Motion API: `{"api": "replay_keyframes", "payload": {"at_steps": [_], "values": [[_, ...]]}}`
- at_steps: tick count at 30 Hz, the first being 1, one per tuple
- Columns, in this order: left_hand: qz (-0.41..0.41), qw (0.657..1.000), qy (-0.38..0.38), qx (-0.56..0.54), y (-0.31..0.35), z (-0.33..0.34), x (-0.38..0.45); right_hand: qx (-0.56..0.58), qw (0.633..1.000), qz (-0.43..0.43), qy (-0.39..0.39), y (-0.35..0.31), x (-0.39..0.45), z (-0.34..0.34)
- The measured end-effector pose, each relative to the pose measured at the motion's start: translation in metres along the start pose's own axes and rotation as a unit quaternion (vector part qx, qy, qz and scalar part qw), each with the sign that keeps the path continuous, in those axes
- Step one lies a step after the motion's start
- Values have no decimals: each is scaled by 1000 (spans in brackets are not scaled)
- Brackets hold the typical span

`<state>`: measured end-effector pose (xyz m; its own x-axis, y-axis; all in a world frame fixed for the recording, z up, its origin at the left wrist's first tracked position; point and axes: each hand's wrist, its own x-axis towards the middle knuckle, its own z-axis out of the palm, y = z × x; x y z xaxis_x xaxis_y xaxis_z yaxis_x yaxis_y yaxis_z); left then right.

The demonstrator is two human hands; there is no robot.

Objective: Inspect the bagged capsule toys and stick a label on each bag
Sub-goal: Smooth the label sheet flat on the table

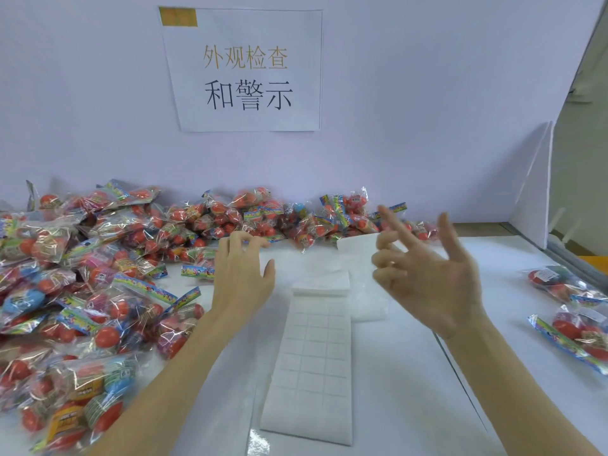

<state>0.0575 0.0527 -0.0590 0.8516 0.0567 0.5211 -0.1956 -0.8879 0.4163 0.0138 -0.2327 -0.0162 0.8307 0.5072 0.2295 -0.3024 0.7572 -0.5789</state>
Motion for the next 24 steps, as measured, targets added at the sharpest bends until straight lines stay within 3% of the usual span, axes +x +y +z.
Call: {"api": "replay_keyframes", "payload": {"at_steps": [3,5,7,12,14,17,19,24], "values": [[-30,984,-92,149,-11,8,-3,-65,996,25,46,10,7,-4],[-38,975,-135,174,-17,12,-5,-90,993,35,62,14,10,-7],[-20,976,-129,174,-17,11,-6,-113,989,26,96,16,12,-9],[134,991,-14,11,-4,6,-6,-158,965,-6,211,20,16,-15],[164,979,-84,-86,7,3,-8,-170,958,2,232,22,17,-17],[213,959,-162,-95,13,7,-12,-216,946,22,242,24,17,-20],[212,958,-150,-120,13,12,-13,-318,913,22,255,27,17,-21],[80,963,-94,-241,10,13,-8,-643,730,-33,229,50,18,-21]]}}
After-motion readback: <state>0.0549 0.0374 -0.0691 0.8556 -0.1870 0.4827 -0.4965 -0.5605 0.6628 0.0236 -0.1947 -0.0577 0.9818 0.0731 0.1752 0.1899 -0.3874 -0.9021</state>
